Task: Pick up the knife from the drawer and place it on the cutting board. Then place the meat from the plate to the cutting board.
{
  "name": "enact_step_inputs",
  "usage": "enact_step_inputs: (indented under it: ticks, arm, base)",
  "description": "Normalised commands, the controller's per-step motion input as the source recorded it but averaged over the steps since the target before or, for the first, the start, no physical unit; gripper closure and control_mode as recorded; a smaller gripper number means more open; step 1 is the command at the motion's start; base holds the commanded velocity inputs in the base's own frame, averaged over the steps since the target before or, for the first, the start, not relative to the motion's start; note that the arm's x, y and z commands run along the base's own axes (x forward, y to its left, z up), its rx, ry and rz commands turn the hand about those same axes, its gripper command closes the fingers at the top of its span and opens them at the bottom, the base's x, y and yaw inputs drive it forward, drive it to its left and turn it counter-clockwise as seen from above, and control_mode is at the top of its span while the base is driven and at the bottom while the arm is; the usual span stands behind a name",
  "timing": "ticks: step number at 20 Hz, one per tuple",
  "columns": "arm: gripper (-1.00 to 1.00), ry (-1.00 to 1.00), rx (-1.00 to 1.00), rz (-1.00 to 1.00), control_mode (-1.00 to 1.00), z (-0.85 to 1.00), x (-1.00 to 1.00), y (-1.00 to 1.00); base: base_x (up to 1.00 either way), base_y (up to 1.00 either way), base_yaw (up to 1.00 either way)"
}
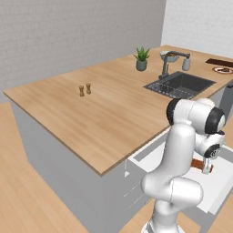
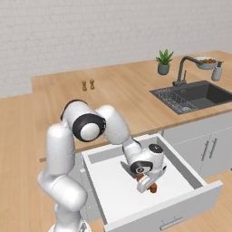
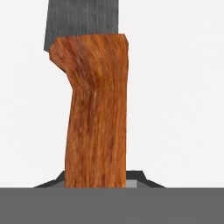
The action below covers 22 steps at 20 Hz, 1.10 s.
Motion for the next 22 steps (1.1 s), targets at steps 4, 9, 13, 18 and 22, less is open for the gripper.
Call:
enact_step_inputs:
  ticks: [4,9,13,18,22]
  arm:
    - [1.00,0.00,-0.04,0.01,-1.00,1.00,-0.49,0.00]
    - [1.00,0.00,-0.05,0.02,-1.00,1.00,-0.08,0.02]
    - [1.00,-0.01,-0.04,0.01,-1.00,1.00,0.00,0.03]
    - [1.00,-0.19,-0.02,0.00,-1.00,0.89,0.00,0.04]
    - [1.00,-0.26,0.00,0.00,-1.00,0.64,0.32,0.39]
  base:
    - [0.00,0.00,0.00]
    - [0.00,0.00,0.00]
    - [0.00,0.00,0.00]
    - [0.00,0.00,0.00]
    - [0.00,0.00,0.00]
